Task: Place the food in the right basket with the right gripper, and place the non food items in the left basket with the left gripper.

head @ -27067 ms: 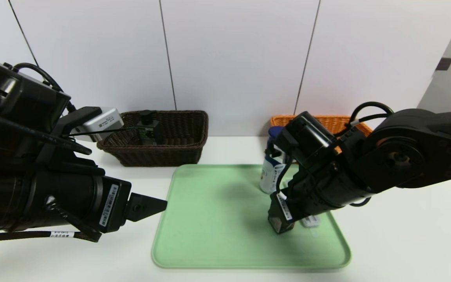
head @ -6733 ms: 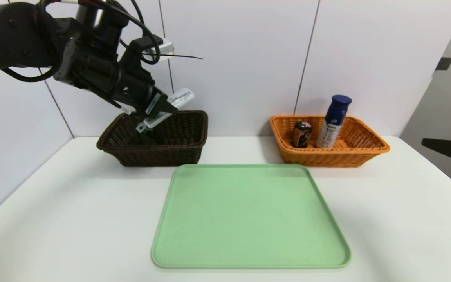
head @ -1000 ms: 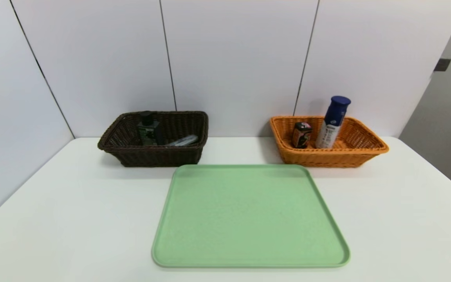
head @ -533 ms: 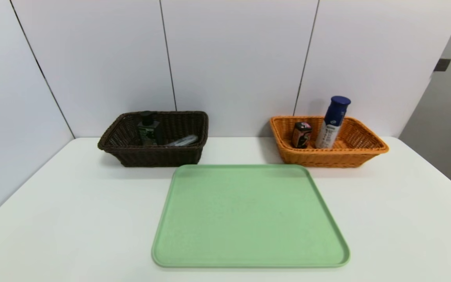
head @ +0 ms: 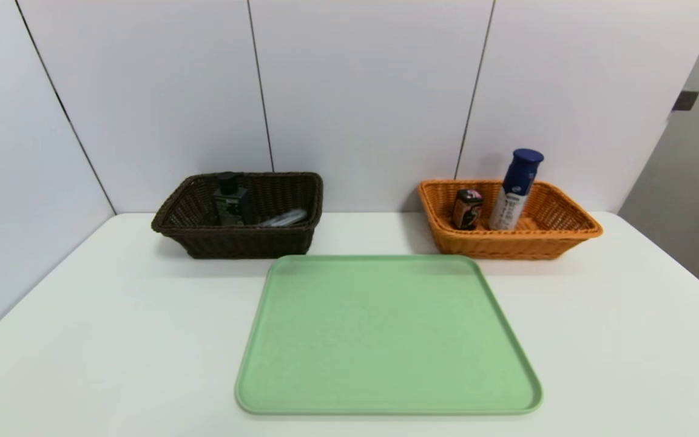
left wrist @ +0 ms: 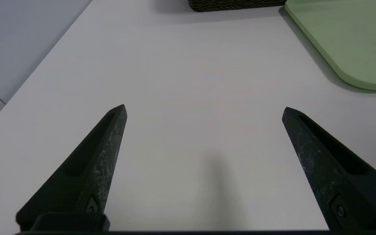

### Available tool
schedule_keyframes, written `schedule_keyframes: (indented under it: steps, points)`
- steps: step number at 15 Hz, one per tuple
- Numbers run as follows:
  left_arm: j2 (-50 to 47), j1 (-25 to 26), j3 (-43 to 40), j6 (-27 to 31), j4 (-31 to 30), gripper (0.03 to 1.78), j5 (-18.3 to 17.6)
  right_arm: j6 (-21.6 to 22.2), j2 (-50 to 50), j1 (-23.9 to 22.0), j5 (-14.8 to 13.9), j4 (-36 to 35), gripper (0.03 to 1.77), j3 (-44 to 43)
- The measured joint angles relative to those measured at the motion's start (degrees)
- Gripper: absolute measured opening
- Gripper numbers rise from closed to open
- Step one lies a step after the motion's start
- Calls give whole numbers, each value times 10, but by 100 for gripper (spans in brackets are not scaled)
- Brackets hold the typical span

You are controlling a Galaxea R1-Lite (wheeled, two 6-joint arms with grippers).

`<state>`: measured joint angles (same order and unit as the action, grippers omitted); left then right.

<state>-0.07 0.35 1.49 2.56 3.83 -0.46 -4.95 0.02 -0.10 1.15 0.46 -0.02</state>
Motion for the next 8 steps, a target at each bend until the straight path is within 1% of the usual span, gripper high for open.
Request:
schedule_keyframes:
  steps: [4, 8]
  points:
    - [0, 0, 0, 0, 0, 169, 0, 0, -1, 0, 4, 0, 170, 0]
    - [0, 0, 0, 0, 0, 169, 0, 5, -1, 0, 0, 0, 170, 0]
